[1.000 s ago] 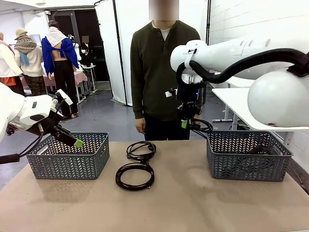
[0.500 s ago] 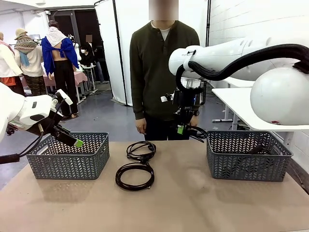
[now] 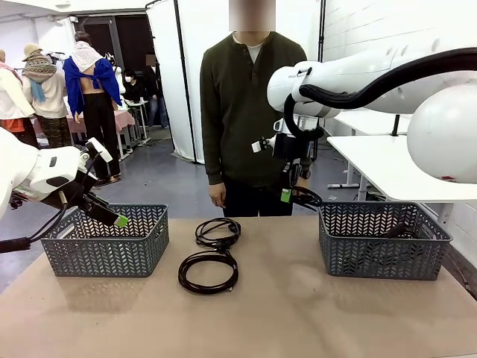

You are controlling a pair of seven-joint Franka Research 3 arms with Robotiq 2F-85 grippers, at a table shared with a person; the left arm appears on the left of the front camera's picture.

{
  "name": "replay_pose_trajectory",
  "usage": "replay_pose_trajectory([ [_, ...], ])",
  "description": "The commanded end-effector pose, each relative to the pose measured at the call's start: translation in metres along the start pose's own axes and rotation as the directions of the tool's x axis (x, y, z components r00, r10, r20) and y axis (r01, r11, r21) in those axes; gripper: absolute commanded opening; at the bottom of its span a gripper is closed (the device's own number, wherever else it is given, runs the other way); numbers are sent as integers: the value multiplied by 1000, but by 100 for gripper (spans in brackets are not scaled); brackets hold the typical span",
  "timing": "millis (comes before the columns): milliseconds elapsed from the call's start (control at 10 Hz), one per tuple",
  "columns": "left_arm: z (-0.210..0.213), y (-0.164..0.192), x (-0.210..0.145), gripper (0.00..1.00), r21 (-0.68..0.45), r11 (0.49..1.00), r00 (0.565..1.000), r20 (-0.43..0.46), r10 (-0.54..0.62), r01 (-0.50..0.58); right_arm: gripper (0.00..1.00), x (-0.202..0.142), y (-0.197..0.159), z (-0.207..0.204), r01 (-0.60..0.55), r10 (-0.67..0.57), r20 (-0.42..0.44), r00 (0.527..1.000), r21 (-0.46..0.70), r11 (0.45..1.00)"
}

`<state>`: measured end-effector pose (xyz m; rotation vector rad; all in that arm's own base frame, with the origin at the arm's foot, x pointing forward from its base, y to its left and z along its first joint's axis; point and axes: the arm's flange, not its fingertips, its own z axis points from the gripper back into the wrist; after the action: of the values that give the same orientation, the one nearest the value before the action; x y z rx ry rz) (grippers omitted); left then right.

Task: Organize the cables according to human instructions.
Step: Pick up a bundle of cables and place it in the basket indicated by the human.

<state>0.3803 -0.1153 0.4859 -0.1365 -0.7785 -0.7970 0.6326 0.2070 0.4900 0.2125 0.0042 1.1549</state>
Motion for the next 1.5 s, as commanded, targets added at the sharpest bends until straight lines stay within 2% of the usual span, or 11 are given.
replay_pose_trajectory([
  [0, -1, 1, 0, 100, 1, 1000, 1000, 3, 17, -17, 0, -24, 17, -12, -79, 82, 39, 996, -80, 994],
  [100, -1, 1, 0, 100, 1, 1000, 1000, 3, 17, -17, 0, -27, 20, -13, -59, 66, 53, 996, -130, 990],
  [200, -1, 1, 0, 100, 1, 1000, 1000, 3, 17, -17, 0, -3, 3, 0, -38, 38, 13, 999, -32, 999],
  [1000, -1, 1, 0, 100, 1, 1000, 1000, 3, 17, -17, 0, -3, 3, 0, -38, 38, 13, 999, -32, 999],
  [1100, -1, 1, 0, 100, 1, 1000, 1000, 3, 17, -17, 0, -7, 5, -3, -50, 51, 13, 999, -43, 998],
  [1400, -1, 1, 0, 100, 1, 1000, 1000, 3, 17, -17, 0, -19, 26, 31, -160, 159, -15, 987, -90, 983],
])
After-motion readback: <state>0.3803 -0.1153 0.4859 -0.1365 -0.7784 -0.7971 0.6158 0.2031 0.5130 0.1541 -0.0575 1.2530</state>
